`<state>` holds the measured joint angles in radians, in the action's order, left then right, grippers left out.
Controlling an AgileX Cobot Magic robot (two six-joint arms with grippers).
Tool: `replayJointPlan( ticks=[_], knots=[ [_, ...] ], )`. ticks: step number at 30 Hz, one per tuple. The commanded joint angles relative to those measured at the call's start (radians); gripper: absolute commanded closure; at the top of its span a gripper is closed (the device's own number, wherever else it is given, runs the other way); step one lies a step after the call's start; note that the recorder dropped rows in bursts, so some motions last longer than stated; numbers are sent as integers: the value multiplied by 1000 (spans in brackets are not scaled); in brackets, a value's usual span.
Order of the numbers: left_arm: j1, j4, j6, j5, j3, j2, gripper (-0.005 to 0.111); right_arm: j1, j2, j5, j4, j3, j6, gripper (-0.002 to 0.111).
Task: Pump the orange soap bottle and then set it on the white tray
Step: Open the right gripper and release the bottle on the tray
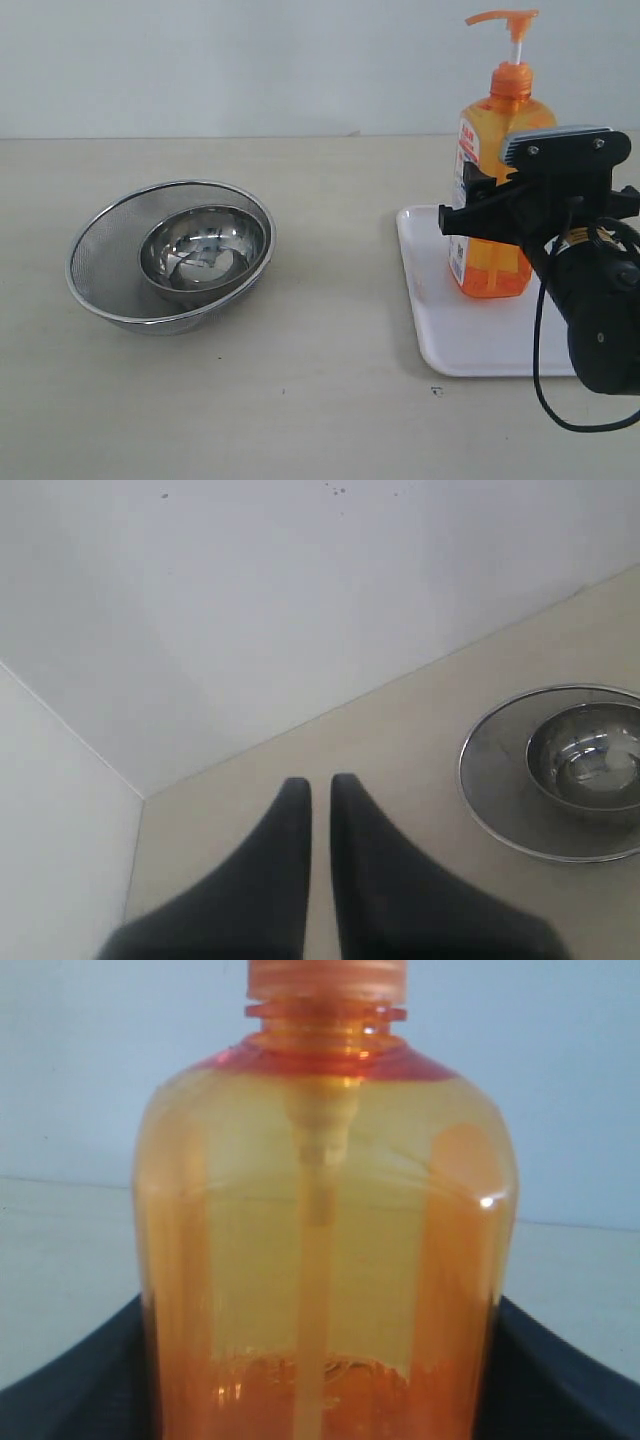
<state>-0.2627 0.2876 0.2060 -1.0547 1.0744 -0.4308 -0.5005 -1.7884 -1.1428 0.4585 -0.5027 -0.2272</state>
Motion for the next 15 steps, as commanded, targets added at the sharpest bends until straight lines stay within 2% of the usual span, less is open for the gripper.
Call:
replayJointPlan(
  ticks=[1, 8, 10, 12, 15],
  knots=[
    [2, 0, -12, 12, -7, 6, 102, 4, 9, -78, 5, -8, 9, 108],
    [2, 0, -12, 13, -7, 6, 102, 4, 9, -78, 5, -8, 8, 108],
    [2, 0, -12, 13, -7, 6, 102, 4, 9, -78, 3, -8, 8, 105],
    [2, 0, -12, 13, -7, 6, 102, 4, 9, -78, 3, -8, 8, 94],
    [2, 0, -12, 13, -7, 6, 102, 4, 9, -64, 10, -8, 39, 68]
  ],
)
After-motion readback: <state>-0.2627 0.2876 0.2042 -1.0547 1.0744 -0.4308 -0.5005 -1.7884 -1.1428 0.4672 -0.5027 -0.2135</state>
